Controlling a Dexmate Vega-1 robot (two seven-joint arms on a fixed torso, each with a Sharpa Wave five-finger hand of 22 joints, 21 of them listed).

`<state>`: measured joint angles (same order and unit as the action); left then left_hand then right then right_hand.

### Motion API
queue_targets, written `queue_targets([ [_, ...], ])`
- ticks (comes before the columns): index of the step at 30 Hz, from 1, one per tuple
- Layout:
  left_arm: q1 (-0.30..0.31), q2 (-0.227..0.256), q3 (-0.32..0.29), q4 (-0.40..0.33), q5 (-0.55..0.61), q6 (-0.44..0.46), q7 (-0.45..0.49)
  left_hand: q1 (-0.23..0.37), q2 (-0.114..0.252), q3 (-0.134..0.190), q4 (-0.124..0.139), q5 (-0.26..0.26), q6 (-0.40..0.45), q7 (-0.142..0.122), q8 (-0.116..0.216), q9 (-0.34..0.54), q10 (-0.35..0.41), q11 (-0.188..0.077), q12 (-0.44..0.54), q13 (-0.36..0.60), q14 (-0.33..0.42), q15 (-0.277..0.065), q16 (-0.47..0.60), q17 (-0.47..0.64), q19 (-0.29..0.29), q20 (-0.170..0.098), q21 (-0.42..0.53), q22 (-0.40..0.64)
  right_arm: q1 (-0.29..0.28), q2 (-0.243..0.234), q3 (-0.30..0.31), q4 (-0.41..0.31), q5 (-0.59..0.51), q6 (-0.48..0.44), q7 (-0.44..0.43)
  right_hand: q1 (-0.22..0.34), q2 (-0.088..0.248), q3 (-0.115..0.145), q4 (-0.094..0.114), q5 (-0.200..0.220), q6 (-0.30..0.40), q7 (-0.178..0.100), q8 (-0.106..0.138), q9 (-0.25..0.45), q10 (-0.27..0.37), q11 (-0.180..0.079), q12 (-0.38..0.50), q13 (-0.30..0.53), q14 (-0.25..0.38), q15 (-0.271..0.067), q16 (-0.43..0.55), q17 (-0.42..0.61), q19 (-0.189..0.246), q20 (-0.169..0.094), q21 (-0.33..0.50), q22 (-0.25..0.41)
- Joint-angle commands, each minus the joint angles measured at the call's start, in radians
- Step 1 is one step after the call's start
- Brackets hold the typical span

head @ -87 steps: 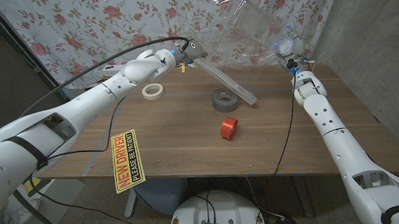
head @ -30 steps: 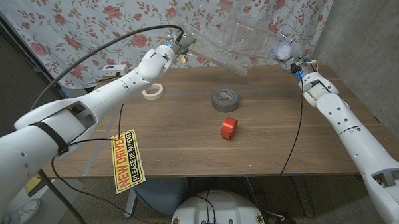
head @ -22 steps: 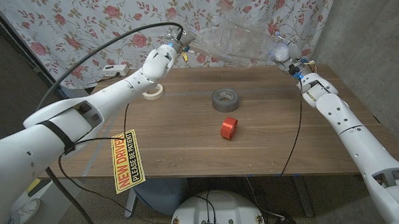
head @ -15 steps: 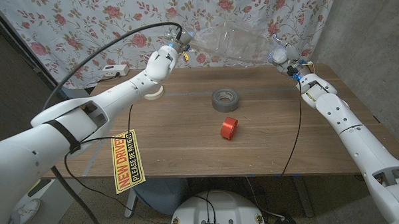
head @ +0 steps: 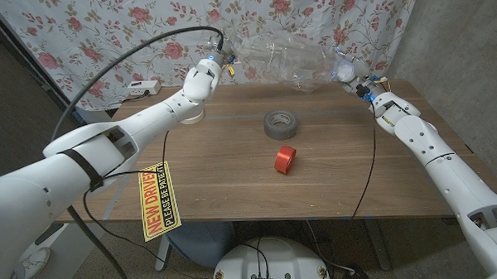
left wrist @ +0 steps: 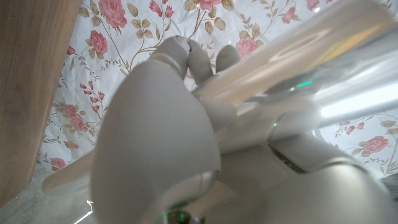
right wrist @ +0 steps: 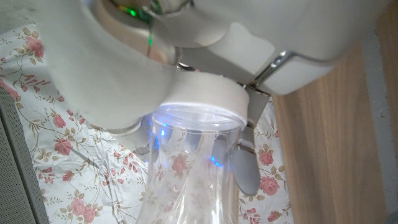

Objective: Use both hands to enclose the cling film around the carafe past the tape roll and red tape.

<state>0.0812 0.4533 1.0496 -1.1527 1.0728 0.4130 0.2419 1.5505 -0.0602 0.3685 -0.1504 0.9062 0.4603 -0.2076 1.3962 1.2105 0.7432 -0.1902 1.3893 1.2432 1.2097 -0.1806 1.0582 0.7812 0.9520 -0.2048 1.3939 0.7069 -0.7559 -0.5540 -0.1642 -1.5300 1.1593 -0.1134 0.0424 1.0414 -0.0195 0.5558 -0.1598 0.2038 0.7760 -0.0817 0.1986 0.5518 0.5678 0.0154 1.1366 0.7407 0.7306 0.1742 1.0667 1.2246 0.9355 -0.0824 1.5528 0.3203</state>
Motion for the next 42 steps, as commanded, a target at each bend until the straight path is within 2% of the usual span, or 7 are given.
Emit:
queue_targets([
  [1, 0.020, -0.009, -0.020, 0.039, -0.102, -0.040, 0.195, 0.010, 0.001, 0.011, 0.002, 0.009, -0.002, 0.000, 0.134, 0.015, 0.005, -0.009, 0.196, 0.005, 0.049, -0.041, 0.005, -0.006, 0.007, 0.000, 0.003, 0.013, 0.004, -0.031, -0.027, -0.016, -0.058, -0.022, -0.040, 0.158, 0.162, -0.001, -0.004, -0.001, 0.029, 0.034, 0.000, 0.003, 0.109, -0.098, 0.005, 0.006, 0.297, -0.388, 0.278, 0.005, -0.028, -0.137, 0.001, 0.002],
  [8, 0.020, -0.010, -0.018, 0.056, -0.136, -0.057, 0.243, 0.009, 0.003, 0.008, 0.003, 0.006, -0.014, -0.001, 0.131, 0.010, 0.000, -0.009, 0.196, 0.005, 0.046, -0.041, 0.007, -0.010, 0.013, -0.003, 0.000, 0.010, 0.006, -0.049, -0.042, -0.030, -0.094, -0.032, -0.062, 0.159, 0.162, -0.001, -0.004, 0.000, 0.029, 0.034, -0.001, 0.001, 0.112, -0.096, 0.005, 0.004, 0.296, -0.388, 0.280, 0.005, -0.030, -0.137, -0.001, 0.000],
  [21, 0.039, 0.012, -0.040, 0.015, -0.179, -0.077, 0.313, 0.012, 0.005, 0.002, 0.003, -0.002, -0.020, -0.001, 0.128, 0.008, -0.005, -0.009, 0.196, 0.005, 0.051, -0.042, 0.014, -0.011, 0.012, -0.003, -0.006, 0.005, 0.017, -0.076, -0.065, -0.054, -0.144, -0.058, -0.095, 0.160, 0.161, -0.003, -0.003, 0.000, 0.030, 0.036, 0.000, 0.001, 0.112, -0.094, 0.006, 0.004, 0.296, -0.388, 0.282, 0.005, -0.030, -0.137, -0.001, 0.000],
  [25, 0.046, 0.034, -0.029, -0.027, -0.162, -0.091, 0.310, 0.010, 0.005, 0.002, 0.004, -0.003, -0.018, -0.001, 0.130, 0.011, -0.006, -0.009, 0.196, 0.005, 0.048, -0.041, 0.013, -0.011, 0.010, -0.003, -0.006, 0.005, 0.028, -0.066, -0.068, -0.038, -0.139, -0.064, -0.090, 0.160, 0.161, -0.003, -0.003, 0.000, 0.033, 0.036, 0.000, 0.000, 0.114, -0.093, 0.004, -0.001, 0.295, -0.388, 0.283, 0.005, -0.027, -0.137, 0.001, 0.001],
  [30, 0.081, 0.054, -0.072, -0.106, -0.200, -0.110, 0.299, 0.011, 0.007, -0.002, 0.004, -0.007, -0.021, -0.001, 0.128, 0.008, -0.006, -0.009, 0.196, 0.005, 0.049, -0.042, 0.011, -0.003, 0.010, -0.005, -0.003, -0.009, 0.039, -0.069, -0.085, -0.035, -0.178, -0.067, -0.125, 0.160, 0.162, -0.003, -0.003, 0.000, 0.031, 0.037, 0.000, 0.000, 0.111, -0.093, 0.008, 0.006, 0.295, -0.388, 0.283, 0.004, -0.029, -0.137, -0.001, -0.002],
  [36, 0.094, 0.070, -0.084, -0.146, -0.183, -0.121, 0.288, 0.013, 0.008, 0.001, 0.003, -0.006, -0.020, -0.001, 0.131, 0.011, -0.008, -0.009, 0.196, 0.005, 0.048, -0.042, 0.008, 0.000, 0.005, -0.002, 0.002, -0.006, 0.048, -0.088, -0.111, -0.063, -0.255, -0.076, -0.190, 0.160, 0.162, -0.004, -0.003, 0.000, 0.031, 0.036, 0.000, 0.001, 0.112, -0.092, 0.004, -0.001, 0.294, -0.388, 0.284, 0.004, -0.028, -0.137, 0.000, -0.002],
  [42, 0.114, 0.076, -0.109, -0.165, -0.184, -0.119, 0.292, 0.013, 0.007, 0.000, 0.003, -0.006, -0.025, -0.001, 0.128, 0.008, -0.009, -0.009, 0.196, 0.005, 0.046, -0.041, 0.004, 0.001, 0.003, -0.003, 0.004, -0.012, 0.054, -0.086, -0.115, -0.069, -0.264, -0.103, -0.215, 0.161, 0.162, -0.004, -0.003, 0.000, 0.033, 0.037, 0.001, 0.002, 0.113, -0.093, 0.006, 0.001, 0.294, -0.388, 0.284, 0.004, -0.028, -0.137, 0.000, -0.002],
])
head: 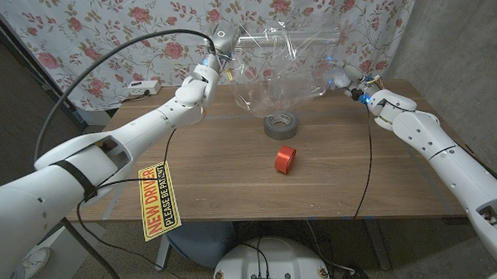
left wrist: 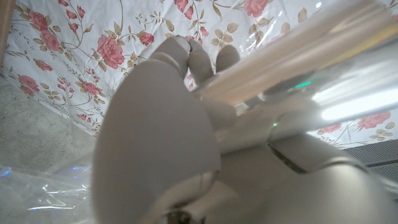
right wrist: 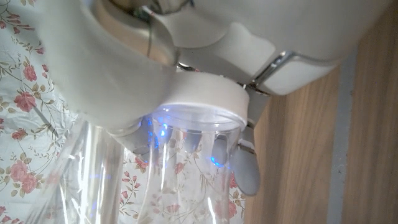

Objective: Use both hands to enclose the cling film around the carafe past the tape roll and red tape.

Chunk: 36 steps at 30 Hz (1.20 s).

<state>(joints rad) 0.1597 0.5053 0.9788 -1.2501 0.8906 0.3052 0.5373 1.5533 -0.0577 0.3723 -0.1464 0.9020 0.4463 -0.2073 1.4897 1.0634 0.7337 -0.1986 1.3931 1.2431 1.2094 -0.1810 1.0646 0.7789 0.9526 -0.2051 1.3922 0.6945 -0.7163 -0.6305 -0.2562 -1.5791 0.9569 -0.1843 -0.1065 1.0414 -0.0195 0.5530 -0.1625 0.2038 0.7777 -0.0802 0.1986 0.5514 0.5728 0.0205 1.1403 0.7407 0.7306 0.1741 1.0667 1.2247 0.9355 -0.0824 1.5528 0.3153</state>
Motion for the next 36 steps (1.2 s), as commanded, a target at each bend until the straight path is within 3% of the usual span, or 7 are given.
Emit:
queue_targets([
  [1, 0.040, 0.024, -0.042, -0.070, -0.003, -0.012, 0.002, 0.010, 0.006, -0.004, 0.000, -0.003, -0.009, -0.001, 0.037, 0.157, 0.000, 0.000, 0.192, 0.005, 0.052, -0.041, 0.002, 0.008, 0.003, -0.003, 0.006, -0.002, 0.014, -0.008, -0.024, -0.019, -0.063, -0.034, -0.069, 0.161, 0.162, -0.001, -0.001, 0.000, 0.032, 0.037, 0.001, 0.002, 0.108, -0.097, 0.001, 0.000, 0.294, -0.388, 0.284, 0.004, -0.028, -0.137, 0.000, 0.003],
  [8, 0.069, 0.038, -0.066, -0.095, -0.007, -0.017, 0.004, 0.011, 0.005, -0.003, -0.001, -0.002, -0.007, -0.001, 0.040, 0.160, -0.001, -0.001, 0.192, 0.005, 0.049, -0.042, -0.002, 0.008, 0.001, -0.002, 0.008, -0.001, 0.027, -0.026, -0.043, -0.040, -0.098, -0.092, -0.121, 0.162, 0.162, -0.001, -0.001, 0.001, 0.030, 0.039, 0.000, 0.002, 0.110, -0.093, 0.001, -0.002, 0.294, -0.388, 0.285, 0.004, -0.027, -0.137, -0.001, 0.001],
  [20, 0.122, 0.073, -0.112, -0.124, -0.027, -0.047, 0.039, 0.008, 0.005, -0.004, 0.001, -0.003, -0.008, -0.001, 0.039, 0.158, 0.001, -0.001, 0.192, 0.005, 0.050, -0.041, -0.003, 0.005, 0.003, -0.004, 0.008, -0.005, 0.053, -0.013, -0.073, -0.043, -0.168, -0.153, -0.222, 0.164, 0.162, -0.001, -0.002, 0.002, 0.031, 0.039, 0.000, 0.002, 0.111, -0.093, 0.001, -0.004, 0.294, -0.388, 0.286, 0.004, -0.026, -0.137, -0.001, 0.000],
  [36, 0.177, 0.122, -0.165, -0.139, -0.066, -0.111, 0.071, 0.009, 0.005, -0.003, 0.000, -0.002, -0.014, -0.001, 0.031, 0.151, 0.002, -0.001, 0.192, 0.005, 0.048, -0.041, -0.003, -0.002, 0.004, -0.002, 0.005, -0.001, 0.081, 0.055, -0.099, -0.019, -0.249, -0.212, -0.371, 0.164, 0.162, -0.002, 0.000, 0.001, 0.029, 0.038, -0.001, 0.002, 0.110, -0.096, 0.002, -0.003, 0.294, -0.388, 0.287, 0.004, -0.025, -0.137, 0.001, 0.001],
])
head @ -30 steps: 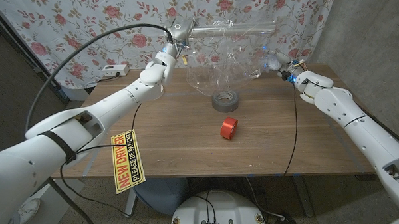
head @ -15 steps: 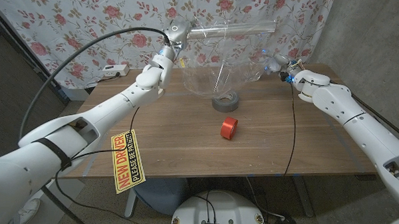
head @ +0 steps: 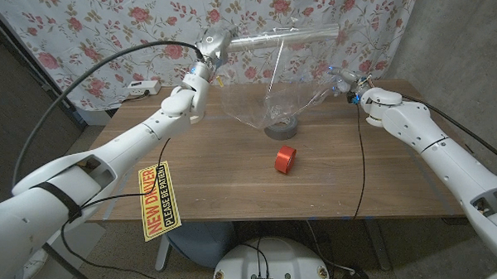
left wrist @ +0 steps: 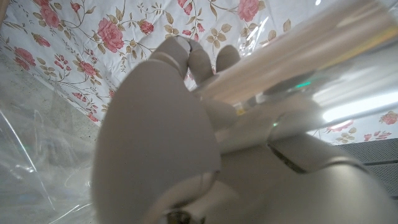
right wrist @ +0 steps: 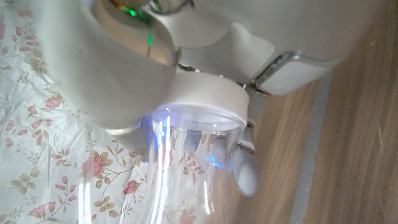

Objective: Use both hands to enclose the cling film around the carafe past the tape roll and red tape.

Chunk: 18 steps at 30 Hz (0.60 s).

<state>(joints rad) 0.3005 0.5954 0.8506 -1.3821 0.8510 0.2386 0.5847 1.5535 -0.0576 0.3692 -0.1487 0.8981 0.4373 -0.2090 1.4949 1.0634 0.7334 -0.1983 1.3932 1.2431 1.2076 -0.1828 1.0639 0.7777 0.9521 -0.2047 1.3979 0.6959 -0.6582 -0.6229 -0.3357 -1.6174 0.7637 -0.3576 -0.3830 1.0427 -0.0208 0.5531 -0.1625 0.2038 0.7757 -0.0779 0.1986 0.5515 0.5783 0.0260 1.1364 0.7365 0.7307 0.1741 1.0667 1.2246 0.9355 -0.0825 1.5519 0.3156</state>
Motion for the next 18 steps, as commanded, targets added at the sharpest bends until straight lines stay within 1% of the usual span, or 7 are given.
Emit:
queue_targets([
  [1, 0.036, 0.030, -0.041, -0.003, -0.031, -0.048, 0.027, 0.010, 0.005, 0.001, 0.002, 0.002, -0.002, 0.000, 0.029, 0.154, 0.002, -0.001, 0.192, 0.005, 0.050, -0.039, -0.002, 0.000, 0.006, -0.002, 0.001, 0.000, 0.026, 0.050, -0.021, 0.021, -0.060, -0.041, -0.099, 0.163, 0.164, -0.002, 0.000, 0.001, 0.032, 0.034, -0.001, 0.001, 0.103, -0.102, 0.009, 0.005, 0.294, -0.388, 0.287, 0.004, -0.026, -0.137, 0.001, 0.000],
  [7, 0.034, 0.031, -0.040, 0.010, -0.026, -0.067, 0.039, 0.009, 0.004, 0.004, 0.002, 0.004, 0.001, 0.001, 0.033, 0.158, 0.002, -0.001, 0.192, 0.005, 0.051, -0.040, -0.001, 0.003, 0.002, -0.002, 0.002, 0.003, 0.028, 0.074, 0.005, 0.045, -0.039, -0.017, -0.084, 0.163, 0.164, -0.002, 0.000, 0.001, 0.033, 0.036, -0.001, 0.000, 0.107, -0.102, 0.006, -0.001, 0.295, -0.388, 0.288, 0.004, -0.024, -0.137, 0.003, 0.002],
  [8, 0.033, 0.029, -0.041, 0.009, -0.030, -0.065, 0.027, 0.008, 0.004, 0.000, 0.003, 0.001, -0.006, -0.001, 0.024, 0.149, 0.002, -0.001, 0.192, 0.005, 0.047, -0.039, -0.003, 0.001, 0.004, -0.004, -0.002, -0.006, 0.031, 0.074, 0.006, 0.047, -0.040, -0.015, -0.081, 0.163, 0.164, -0.002, 0.000, 0.001, 0.033, 0.036, -0.001, 0.000, 0.105, -0.099, 0.008, 0.002, 0.295, -0.388, 0.288, 0.004, -0.025, -0.137, 0.002, 0.000],
  [10, 0.034, 0.018, -0.047, 0.018, -0.044, -0.071, 0.038, 0.009, 0.004, 0.002, 0.002, 0.002, 0.001, 0.000, 0.031, 0.156, 0.002, -0.001, 0.192, 0.005, 0.051, -0.039, 0.000, 0.006, 0.003, -0.003, 0.002, -0.003, 0.036, 0.073, 0.006, 0.049, -0.043, -0.018, -0.081, 0.163, 0.164, -0.002, 0.000, 0.001, 0.034, 0.036, 0.000, 0.000, 0.102, -0.101, 0.009, 0.005, 0.295, -0.388, 0.288, 0.004, -0.025, -0.137, 0.002, 0.001],
  [11, 0.035, 0.013, -0.050, 0.014, -0.053, -0.065, 0.023, 0.008, 0.005, 0.000, 0.002, 0.001, 0.003, 0.000, 0.033, 0.158, 0.002, -0.001, 0.192, 0.005, 0.050, -0.039, -0.003, 0.004, 0.003, -0.003, 0.001, -0.006, 0.037, 0.073, 0.008, 0.052, -0.042, -0.015, -0.078, 0.163, 0.164, -0.002, 0.000, 0.001, 0.033, 0.036, 0.000, 0.000, 0.103, -0.100, 0.008, 0.004, 0.295, -0.388, 0.288, 0.004, -0.025, -0.137, 0.002, 0.001],
  [12, 0.031, 0.009, -0.045, 0.024, -0.040, -0.066, 0.044, 0.010, 0.005, 0.002, 0.002, 0.003, 0.003, 0.001, 0.033, 0.159, 0.002, -0.001, 0.192, 0.005, 0.052, -0.040, -0.001, 0.007, 0.003, -0.002, 0.004, -0.002, 0.038, 0.073, 0.008, 0.054, -0.043, -0.014, -0.075, 0.163, 0.164, -0.002, 0.000, 0.001, 0.033, 0.035, 0.000, 0.001, 0.104, -0.100, 0.008, 0.002, 0.295, -0.388, 0.288, 0.004, -0.024, -0.137, 0.002, 0.001],
  [18, 0.031, 0.002, -0.046, 0.030, -0.050, -0.077, 0.055, 0.009, 0.005, 0.003, 0.002, 0.003, -0.001, 0.000, 0.030, 0.156, 0.002, -0.001, 0.192, 0.005, 0.049, -0.038, -0.004, 0.007, 0.001, -0.002, 0.005, -0.005, 0.037, 0.069, 0.014, 0.047, -0.040, -0.022, -0.076, 0.163, 0.164, -0.003, 0.000, 0.001, 0.032, 0.035, -0.001, 0.000, 0.103, -0.102, 0.008, 0.003, 0.296, -0.388, 0.288, 0.004, -0.024, -0.137, 0.002, 0.001],
])
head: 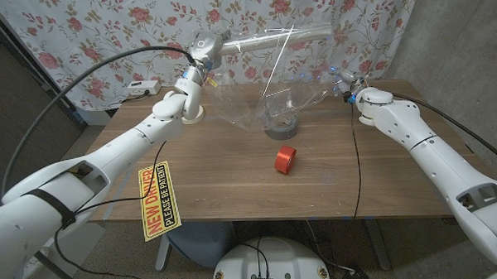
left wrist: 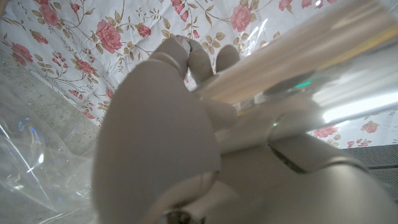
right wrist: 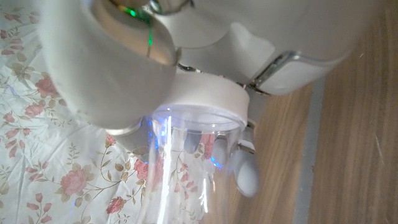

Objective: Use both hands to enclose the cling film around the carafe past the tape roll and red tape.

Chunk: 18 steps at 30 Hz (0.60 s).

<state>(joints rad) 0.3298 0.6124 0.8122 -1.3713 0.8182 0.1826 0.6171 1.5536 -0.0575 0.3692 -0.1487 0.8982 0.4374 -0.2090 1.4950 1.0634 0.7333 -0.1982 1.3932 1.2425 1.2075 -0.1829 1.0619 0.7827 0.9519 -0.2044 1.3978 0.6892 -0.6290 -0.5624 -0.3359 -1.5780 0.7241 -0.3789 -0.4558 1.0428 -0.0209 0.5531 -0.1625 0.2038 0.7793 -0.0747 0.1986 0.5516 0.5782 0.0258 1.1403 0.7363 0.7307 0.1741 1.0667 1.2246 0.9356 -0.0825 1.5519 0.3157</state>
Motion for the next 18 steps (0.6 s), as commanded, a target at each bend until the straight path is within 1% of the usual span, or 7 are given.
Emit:
queue_targets([
  [1, 0.003, -0.016, -0.005, 0.019, -0.009, -0.009, 0.024, 0.009, 0.005, 0.003, 0.002, 0.003, 0.001, 0.000, 0.033, 0.158, 0.002, -0.001, 0.192, 0.006, 0.048, -0.039, -0.004, -0.001, 0.003, -0.003, 0.007, 0.004, 0.006, 0.007, 0.016, 0.003, 0.000, -0.004, -0.006, 0.163, 0.164, -0.003, 0.000, 0.001, 0.028, 0.033, 0.000, 0.001, 0.102, -0.101, 0.004, 0.002, 0.296, -0.388, 0.288, 0.004, -0.025, -0.137, 0.001, 0.000],
  [6, 0.010, -0.010, -0.008, 0.022, -0.022, -0.030, 0.034, 0.008, 0.006, 0.002, 0.002, 0.002, -0.003, 0.000, 0.029, 0.155, 0.001, -0.002, 0.192, 0.006, 0.050, -0.038, -0.002, 0.000, 0.002, -0.003, 0.004, 0.001, 0.000, -0.003, 0.022, -0.024, 0.000, -0.026, -0.025, 0.163, 0.164, -0.003, 0.000, 0.001, 0.029, 0.033, 0.000, 0.001, 0.105, -0.101, 0.004, 0.000, 0.296, -0.388, 0.288, 0.004, -0.024, -0.137, 0.001, -0.001],
  [9, 0.013, -0.012, -0.016, 0.032, -0.039, -0.043, 0.050, 0.008, 0.005, 0.000, 0.002, 0.001, 0.004, 0.000, 0.035, 0.161, 0.001, -0.002, 0.192, 0.006, 0.053, -0.040, 0.000, -0.001, 0.003, -0.003, 0.003, -0.001, 0.000, -0.007, 0.020, -0.040, -0.005, -0.037, -0.036, 0.162, 0.164, -0.003, 0.000, 0.001, 0.029, 0.033, 0.000, 0.000, 0.102, -0.104, 0.003, 0.000, 0.296, -0.388, 0.288, 0.004, -0.023, -0.137, 0.002, 0.000],
  [12, 0.011, -0.019, -0.017, 0.053, -0.039, -0.053, 0.085, 0.008, 0.004, 0.001, 0.002, 0.002, -0.001, 0.000, 0.031, 0.156, 0.002, -0.002, 0.192, 0.006, 0.052, -0.039, 0.000, 0.005, 0.003, -0.003, 0.005, -0.003, 0.000, -0.009, 0.017, -0.052, -0.011, -0.045, -0.043, 0.162, 0.164, -0.003, 0.001, 0.001, 0.028, 0.029, -0.001, 0.000, 0.101, -0.101, 0.005, 0.004, 0.296, -0.388, 0.288, 0.004, -0.023, -0.137, 0.002, -0.001],
  [13, 0.011, -0.009, -0.014, 0.048, -0.036, -0.060, 0.078, 0.007, 0.004, 0.000, 0.002, 0.001, 0.000, 0.000, 0.032, 0.157, 0.002, -0.002, 0.192, 0.006, 0.051, -0.040, -0.003, 0.001, 0.003, -0.004, 0.005, -0.005, 0.001, -0.009, 0.016, -0.054, -0.012, -0.046, -0.044, 0.162, 0.164, -0.003, 0.001, 0.001, 0.029, 0.030, 0.000, 0.000, 0.101, -0.101, 0.005, 0.003, 0.296, -0.388, 0.288, 0.004, -0.024, -0.137, 0.002, -0.001],
  [16, 0.012, -0.005, -0.012, 0.040, -0.030, -0.058, 0.073, 0.008, 0.004, 0.002, 0.002, 0.003, 0.005, 0.000, 0.036, 0.161, 0.003, -0.002, 0.192, 0.006, 0.054, -0.040, -0.001, 0.005, 0.001, -0.001, 0.007, -0.004, 0.003, -0.007, 0.015, -0.057, -0.015, -0.051, -0.048, 0.162, 0.164, -0.003, 0.000, 0.001, 0.029, 0.031, -0.001, -0.001, 0.104, -0.100, 0.006, 0.003, 0.296, -0.388, 0.288, 0.004, -0.024, -0.137, 0.002, -0.001],
  [18, 0.018, -0.004, -0.016, 0.034, -0.035, -0.055, 0.077, 0.008, 0.005, 0.002, 0.002, 0.003, 0.002, 0.000, 0.033, 0.158, 0.003, -0.002, 0.192, 0.006, 0.052, -0.039, -0.004, 0.001, 0.002, -0.003, 0.008, -0.001, 0.003, -0.008, 0.013, -0.058, -0.019, -0.053, -0.050, 0.162, 0.164, -0.003, 0.000, 0.001, 0.028, 0.029, -0.001, -0.001, 0.105, -0.101, 0.003, -0.003, 0.296, -0.388, 0.288, 0.004, -0.023, -0.137, 0.002, -0.001],
])
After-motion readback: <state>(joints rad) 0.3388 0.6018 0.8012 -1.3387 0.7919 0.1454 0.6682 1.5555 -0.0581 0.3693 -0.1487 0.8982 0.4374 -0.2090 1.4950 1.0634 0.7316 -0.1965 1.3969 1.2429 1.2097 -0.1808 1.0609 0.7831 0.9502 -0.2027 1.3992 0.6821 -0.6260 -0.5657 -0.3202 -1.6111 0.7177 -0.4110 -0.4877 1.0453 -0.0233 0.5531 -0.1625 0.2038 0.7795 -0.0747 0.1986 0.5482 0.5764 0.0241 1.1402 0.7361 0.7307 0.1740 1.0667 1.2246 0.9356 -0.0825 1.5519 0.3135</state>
